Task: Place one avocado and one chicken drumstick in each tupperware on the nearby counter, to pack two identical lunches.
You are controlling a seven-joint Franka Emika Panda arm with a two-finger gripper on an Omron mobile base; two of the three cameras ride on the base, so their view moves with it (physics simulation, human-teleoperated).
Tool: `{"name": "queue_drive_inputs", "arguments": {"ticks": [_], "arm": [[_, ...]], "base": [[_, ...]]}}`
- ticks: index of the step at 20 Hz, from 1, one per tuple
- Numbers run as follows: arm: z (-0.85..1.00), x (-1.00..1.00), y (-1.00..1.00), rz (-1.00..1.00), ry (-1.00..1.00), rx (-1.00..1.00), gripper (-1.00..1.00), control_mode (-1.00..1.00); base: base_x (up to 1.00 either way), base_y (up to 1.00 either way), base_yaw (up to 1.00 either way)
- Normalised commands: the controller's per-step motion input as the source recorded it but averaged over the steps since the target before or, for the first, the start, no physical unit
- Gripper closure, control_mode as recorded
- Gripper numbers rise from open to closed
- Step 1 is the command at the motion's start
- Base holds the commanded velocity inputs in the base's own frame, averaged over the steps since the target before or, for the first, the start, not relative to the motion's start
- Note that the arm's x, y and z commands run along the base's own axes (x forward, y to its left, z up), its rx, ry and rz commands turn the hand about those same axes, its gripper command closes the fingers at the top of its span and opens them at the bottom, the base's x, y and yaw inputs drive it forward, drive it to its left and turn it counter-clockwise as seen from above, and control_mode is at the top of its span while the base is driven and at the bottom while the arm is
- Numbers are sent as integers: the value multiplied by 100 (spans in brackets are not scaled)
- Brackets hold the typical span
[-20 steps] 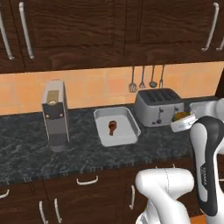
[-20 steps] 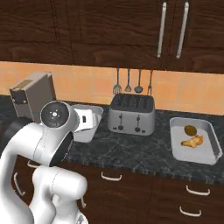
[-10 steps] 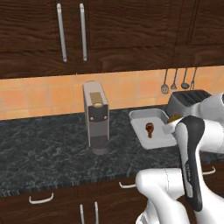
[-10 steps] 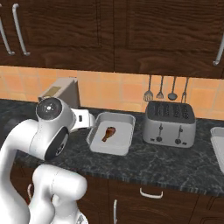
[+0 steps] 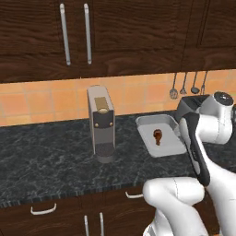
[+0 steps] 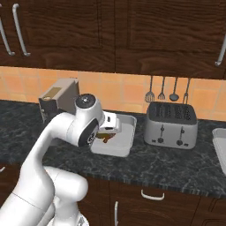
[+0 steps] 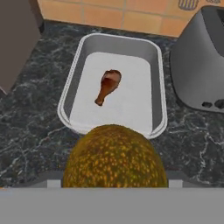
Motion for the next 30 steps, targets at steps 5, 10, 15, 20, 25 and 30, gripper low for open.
{"name": "queue_drive_inputs", "arguments": {"ticks": [5, 10, 15, 20, 25, 30], "arm": [[-54, 95, -3, 1, 34, 2, 100, -100], [-40, 91, -2, 1, 15, 1, 100, -100], [-53, 70, -23, 0, -4, 0, 100, -100], [-54, 50, -29, 0, -8, 0, 100, -100], [-42, 40, -3, 0, -1, 0, 100, -100], [-6, 4, 0, 0, 0, 0, -100, -100]], "base": [[0, 0, 0], [0, 0, 0], [0, 0, 0], [0, 0, 0], [0, 0, 0], [0, 0, 0]]}}
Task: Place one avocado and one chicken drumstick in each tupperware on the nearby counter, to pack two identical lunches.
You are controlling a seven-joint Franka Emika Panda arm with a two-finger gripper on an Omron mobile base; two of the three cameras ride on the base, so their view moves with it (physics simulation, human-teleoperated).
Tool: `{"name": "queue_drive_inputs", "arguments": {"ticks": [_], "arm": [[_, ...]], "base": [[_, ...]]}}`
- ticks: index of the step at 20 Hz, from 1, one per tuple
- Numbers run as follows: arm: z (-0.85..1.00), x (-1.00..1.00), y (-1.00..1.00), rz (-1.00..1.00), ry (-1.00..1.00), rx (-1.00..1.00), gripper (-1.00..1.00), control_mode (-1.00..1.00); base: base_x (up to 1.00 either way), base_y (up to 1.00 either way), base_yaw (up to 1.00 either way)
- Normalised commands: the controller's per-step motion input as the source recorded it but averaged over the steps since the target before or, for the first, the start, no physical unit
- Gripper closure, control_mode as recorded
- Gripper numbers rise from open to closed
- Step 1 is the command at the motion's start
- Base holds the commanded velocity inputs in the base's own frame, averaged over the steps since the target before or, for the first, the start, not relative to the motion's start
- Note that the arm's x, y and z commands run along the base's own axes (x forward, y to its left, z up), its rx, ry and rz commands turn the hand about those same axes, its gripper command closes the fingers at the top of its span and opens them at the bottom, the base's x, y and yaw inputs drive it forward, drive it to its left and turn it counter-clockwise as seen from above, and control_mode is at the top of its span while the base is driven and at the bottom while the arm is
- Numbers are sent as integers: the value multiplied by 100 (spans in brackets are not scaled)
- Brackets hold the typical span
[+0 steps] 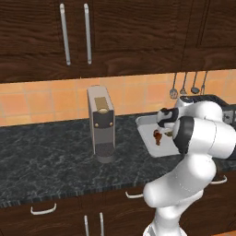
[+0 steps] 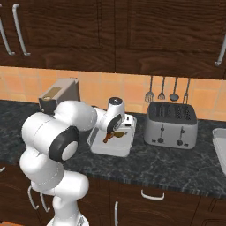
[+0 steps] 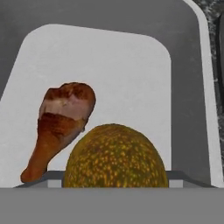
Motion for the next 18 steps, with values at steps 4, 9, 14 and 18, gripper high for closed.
{"name": "queue_drive_inputs", "arguments": {"ticks": [4, 9, 14, 18], "arm": [[-25, 45, 0, 0, 0, 0, -100, -100], [-31, 65, 1, -1, 0, -1, -100, -100], [-5, 11, -1, -3, 0, 0, -100, -100], [67, -82, 0, -1, -7, 0, -100, -100]], "base": [[0, 0, 0], [0, 0, 0], [0, 0, 0], [0, 0, 0]]}}
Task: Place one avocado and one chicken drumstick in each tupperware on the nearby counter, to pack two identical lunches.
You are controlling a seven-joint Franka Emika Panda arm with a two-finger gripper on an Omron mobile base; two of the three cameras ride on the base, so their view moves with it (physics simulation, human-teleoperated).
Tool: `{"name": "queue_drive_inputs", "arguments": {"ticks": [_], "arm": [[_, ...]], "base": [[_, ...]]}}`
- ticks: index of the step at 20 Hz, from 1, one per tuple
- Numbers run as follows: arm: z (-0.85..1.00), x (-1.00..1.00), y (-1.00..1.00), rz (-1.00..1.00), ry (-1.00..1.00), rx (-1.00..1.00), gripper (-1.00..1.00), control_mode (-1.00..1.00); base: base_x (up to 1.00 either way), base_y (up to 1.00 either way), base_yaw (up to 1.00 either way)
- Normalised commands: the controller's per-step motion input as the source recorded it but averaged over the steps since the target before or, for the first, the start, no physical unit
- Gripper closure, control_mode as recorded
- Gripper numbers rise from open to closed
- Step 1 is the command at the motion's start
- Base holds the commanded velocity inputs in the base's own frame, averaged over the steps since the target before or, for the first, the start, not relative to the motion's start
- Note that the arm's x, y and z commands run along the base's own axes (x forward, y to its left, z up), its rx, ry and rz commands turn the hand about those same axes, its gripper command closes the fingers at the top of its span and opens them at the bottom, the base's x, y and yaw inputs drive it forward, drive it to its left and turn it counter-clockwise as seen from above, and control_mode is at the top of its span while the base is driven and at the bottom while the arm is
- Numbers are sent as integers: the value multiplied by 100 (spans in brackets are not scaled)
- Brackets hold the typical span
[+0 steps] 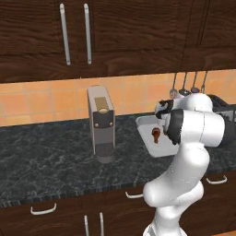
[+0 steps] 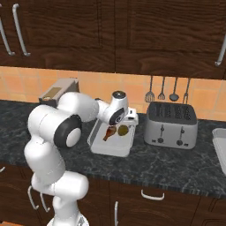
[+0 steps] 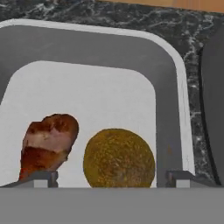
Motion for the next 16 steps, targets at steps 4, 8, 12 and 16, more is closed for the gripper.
{"name": "queue_drive_inputs", "arguments": {"ticks": [4, 8, 12, 16], "arm": [[90, -100, 0, 0, -19, 0, -100, -100], [60, -100, 0, -4, -17, 0, -100, -100], [31, -100, 0, -6, -22, 0, -100, -100], [28, -100, 0, -5, -35, 0, -100, -100]], "base": [[0, 0, 0], [0, 0, 0], [0, 0, 0], [0, 0, 0]]}}
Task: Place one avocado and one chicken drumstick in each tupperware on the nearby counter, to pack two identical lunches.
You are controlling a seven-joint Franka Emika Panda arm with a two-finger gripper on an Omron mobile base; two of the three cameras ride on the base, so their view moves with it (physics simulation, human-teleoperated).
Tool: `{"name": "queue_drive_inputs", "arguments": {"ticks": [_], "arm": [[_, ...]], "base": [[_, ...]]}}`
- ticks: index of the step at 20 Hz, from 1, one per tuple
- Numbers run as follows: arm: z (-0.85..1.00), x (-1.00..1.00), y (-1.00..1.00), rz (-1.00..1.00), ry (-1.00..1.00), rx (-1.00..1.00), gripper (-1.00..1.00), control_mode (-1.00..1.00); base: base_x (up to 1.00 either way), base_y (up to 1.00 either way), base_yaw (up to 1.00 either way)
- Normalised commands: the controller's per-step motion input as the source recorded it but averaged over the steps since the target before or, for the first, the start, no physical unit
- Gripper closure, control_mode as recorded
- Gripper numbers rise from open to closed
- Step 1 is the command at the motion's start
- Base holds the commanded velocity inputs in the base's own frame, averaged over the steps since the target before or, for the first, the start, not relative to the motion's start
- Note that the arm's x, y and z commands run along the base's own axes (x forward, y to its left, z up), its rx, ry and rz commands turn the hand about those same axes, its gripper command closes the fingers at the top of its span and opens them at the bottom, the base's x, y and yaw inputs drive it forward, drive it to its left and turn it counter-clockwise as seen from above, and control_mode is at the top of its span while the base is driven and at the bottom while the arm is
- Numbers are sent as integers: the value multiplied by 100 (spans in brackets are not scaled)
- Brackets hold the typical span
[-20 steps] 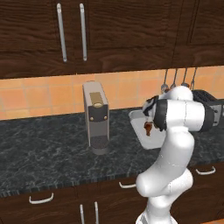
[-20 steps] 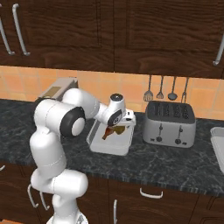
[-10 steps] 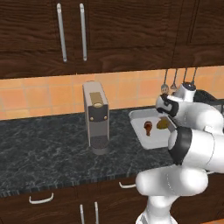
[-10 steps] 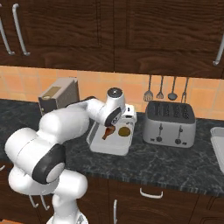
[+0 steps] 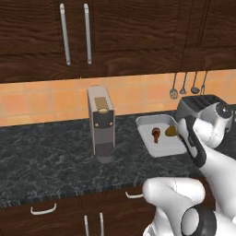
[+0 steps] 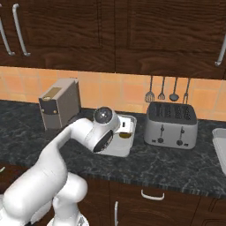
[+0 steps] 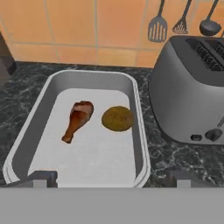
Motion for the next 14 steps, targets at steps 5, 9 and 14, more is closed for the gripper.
{"name": "queue_drive_inputs", "arguments": {"ticks": [5, 9, 14], "arm": [[90, -100, 0, -5, -35, 0, -100, -100], [71, -100, -11, -6, -16, 0, -100, -100], [46, -100, -38, -6, -9, 1, -100, -100]], "base": [[0, 0, 0], [0, 0, 0], [0, 0, 0]]}}
